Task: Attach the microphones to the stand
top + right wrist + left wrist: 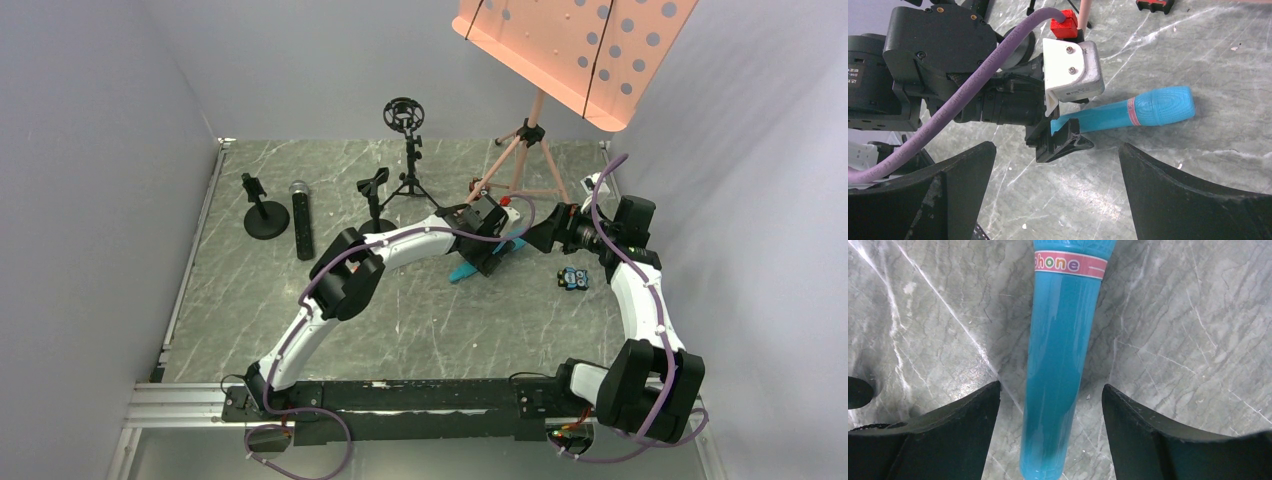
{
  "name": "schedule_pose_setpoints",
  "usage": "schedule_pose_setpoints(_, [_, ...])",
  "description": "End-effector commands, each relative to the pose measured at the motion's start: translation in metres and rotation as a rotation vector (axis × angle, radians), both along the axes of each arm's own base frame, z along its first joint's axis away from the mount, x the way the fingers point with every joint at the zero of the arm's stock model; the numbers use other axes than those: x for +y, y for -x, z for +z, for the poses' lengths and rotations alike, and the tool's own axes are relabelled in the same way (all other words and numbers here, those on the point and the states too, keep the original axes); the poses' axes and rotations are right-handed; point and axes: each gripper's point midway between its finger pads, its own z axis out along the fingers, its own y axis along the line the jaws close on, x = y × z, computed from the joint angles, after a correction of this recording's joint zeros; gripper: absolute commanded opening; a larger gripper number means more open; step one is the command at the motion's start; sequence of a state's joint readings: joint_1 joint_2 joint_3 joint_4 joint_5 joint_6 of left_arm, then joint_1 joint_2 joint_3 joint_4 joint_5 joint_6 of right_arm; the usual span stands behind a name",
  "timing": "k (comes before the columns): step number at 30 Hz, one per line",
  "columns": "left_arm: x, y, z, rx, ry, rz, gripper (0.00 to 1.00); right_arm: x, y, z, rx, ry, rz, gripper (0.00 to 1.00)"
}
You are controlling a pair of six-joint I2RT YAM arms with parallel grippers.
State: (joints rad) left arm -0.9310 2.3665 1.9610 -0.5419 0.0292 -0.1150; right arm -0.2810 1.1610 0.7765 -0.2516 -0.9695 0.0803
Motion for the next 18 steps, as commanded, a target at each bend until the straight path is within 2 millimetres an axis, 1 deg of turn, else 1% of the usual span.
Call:
schedule_pose_setpoints(1, [-0.0048,0.0011,0.031,-0.042,0.043,-0.027,0.78,-0.0014,-0.0038,0.0108,-0.045,0.002,-0.001,1.0])
schedule_pose_setpoints(7, [-0.0029,-0.0007,0.0319,-0.058,0.02,-0.016,0.78,-0.0009,-0.0036,0.0129,-0.051,0.001,0.001,1.0])
schedule_pose_setpoints(12, [-0.0052,0.0048,0.0305,-0.057,0.014,-0.029,0.78,-0.0009,-0.0031,0.0136,-0.052,0.002,0.0,1.0])
schedule_pose_setpoints(18, [-0.0047,0.0056,0.0382,-0.071,0.028,-0.033,0.78,-0.0015,-0.0035,0.0136,-0.052,0.004,-0.003,1.0])
